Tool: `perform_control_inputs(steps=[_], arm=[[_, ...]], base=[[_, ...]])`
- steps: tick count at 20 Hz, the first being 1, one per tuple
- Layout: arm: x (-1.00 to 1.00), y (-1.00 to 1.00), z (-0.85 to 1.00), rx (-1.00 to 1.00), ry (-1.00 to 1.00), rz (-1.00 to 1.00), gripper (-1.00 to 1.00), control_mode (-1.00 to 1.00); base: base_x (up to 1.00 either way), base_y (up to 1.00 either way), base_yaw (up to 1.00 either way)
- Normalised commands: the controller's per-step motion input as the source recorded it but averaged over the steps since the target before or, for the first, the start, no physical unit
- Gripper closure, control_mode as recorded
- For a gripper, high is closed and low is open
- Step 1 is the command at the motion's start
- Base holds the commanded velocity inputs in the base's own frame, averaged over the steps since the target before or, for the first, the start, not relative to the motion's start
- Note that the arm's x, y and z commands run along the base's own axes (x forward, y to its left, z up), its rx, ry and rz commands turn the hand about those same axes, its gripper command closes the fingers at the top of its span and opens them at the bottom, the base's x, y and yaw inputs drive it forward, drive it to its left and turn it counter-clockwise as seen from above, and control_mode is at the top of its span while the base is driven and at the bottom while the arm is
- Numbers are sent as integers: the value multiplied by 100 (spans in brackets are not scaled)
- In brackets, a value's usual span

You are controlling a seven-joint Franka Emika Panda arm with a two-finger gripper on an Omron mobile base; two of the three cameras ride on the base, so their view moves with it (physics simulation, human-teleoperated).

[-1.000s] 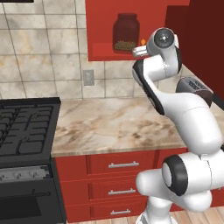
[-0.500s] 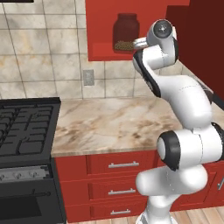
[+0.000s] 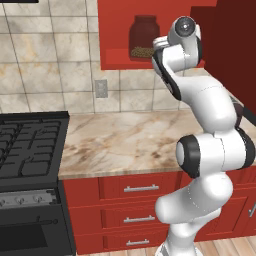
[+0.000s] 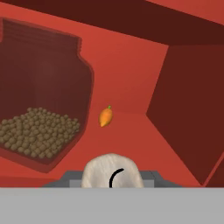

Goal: Pick the candle and jar from the dining table and place them in the open cabinet. Close the cabinet after placing the objects.

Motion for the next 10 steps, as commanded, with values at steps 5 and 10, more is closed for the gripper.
perform_control_inputs(steps=[5,10], arm=[[0,-34,-14,0,-7,-8,100,-100],[14,-32,-9,0,-2,-6,100,-100]], base=[[0,0,0],[0,0,0]])
